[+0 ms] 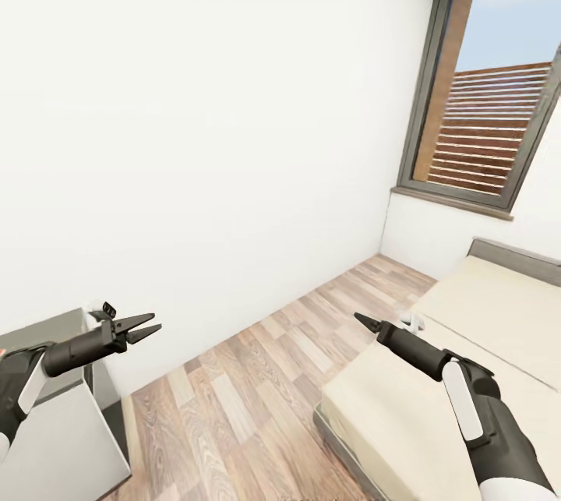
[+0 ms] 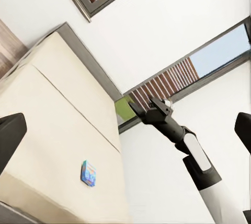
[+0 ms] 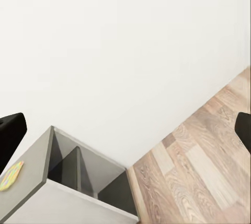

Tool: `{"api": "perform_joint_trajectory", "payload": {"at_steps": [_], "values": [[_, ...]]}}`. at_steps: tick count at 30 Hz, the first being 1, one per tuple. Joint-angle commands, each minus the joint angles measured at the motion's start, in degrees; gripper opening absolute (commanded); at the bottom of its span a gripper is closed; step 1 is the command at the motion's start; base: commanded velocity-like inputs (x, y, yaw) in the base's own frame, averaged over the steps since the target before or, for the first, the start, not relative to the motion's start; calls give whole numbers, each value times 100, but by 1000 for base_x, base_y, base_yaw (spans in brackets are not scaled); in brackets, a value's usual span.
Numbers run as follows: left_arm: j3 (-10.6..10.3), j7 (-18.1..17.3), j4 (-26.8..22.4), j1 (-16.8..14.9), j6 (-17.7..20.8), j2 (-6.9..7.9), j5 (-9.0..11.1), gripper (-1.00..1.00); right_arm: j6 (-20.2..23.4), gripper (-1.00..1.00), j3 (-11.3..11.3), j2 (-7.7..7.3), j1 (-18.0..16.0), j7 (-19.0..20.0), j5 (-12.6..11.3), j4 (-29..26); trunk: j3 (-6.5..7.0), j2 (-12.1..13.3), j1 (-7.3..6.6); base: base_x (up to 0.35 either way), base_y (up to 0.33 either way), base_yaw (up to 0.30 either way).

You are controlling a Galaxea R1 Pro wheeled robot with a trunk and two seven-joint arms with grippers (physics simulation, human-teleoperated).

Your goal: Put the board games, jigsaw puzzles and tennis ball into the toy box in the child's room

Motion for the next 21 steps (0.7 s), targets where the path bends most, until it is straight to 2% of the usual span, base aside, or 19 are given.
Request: {"api": "perform_joint_trajectory", "payload": {"at_steps": [1, 10, 21], "values": [[1, -19, -1, -1, 60, 2, 2, 100, 40, 100, -8, 2, -6, 8, -24, 2, -9, -10, 2, -139, 0, -280], [-8, -16, -3, -1, 61, 3, 1, 100, 39, 100, -13, 2, -6, 8, -24, 7, -9, -10, 2, -47, -16, -280], [-8, -11, -4, -1, 64, 3, -6, 100, 39, 100, -98, 2, -4, 8, -24, 48, -9, -10, 2, -2, -189, -280]]}}
